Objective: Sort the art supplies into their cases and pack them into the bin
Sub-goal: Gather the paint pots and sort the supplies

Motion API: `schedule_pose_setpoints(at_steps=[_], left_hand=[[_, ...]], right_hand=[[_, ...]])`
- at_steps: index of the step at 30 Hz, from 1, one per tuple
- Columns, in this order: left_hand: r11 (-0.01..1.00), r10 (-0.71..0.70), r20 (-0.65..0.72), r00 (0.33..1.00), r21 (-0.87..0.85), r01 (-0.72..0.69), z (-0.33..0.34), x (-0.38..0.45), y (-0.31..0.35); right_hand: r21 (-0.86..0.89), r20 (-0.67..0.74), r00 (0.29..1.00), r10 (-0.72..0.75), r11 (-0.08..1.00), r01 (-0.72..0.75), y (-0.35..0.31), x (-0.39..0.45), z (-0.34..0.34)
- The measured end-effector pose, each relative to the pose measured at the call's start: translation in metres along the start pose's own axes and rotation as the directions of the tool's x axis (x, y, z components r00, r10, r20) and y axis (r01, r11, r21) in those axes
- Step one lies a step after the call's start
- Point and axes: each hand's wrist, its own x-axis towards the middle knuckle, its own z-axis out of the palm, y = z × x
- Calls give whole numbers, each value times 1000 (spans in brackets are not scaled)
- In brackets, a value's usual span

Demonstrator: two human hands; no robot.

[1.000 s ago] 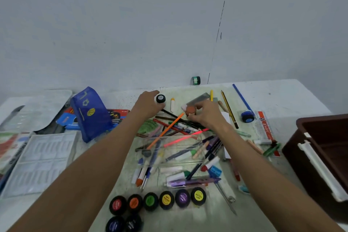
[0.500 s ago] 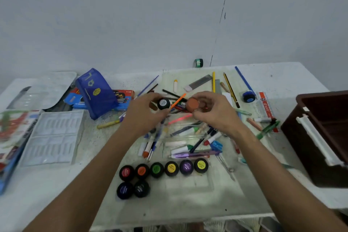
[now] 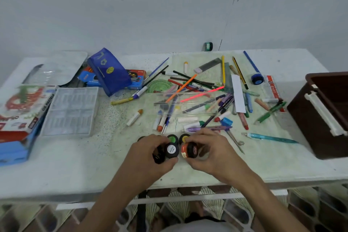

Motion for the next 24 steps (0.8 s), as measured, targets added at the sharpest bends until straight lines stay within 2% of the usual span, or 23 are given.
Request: schedule_pose_setpoints(at_steps=[3, 10, 15, 20, 24], left_hand=[[997, 46, 16, 999, 67, -47, 3, -1, -6], [990, 99, 35, 995, 99, -102, 3, 2, -3], [968, 92, 76, 993, 228, -107, 15, 3, -17], [973, 110, 12, 994, 202, -110, 17, 3, -21], [972, 117, 72, 990, 195, -130, 14, 8, -21]], right_hand=[[-92, -26, 1000, -10, 996, 8, 0, -2, 9], [-114, -16, 1000, 8, 993, -10, 0, -3, 11], [-149, 23, 997, 68, 987, -64, 7, -1, 12], [-122, -14, 1000, 11, 992, -13, 12, -5, 14], [-115, -2, 1000, -6, 993, 6, 13, -6, 14]])
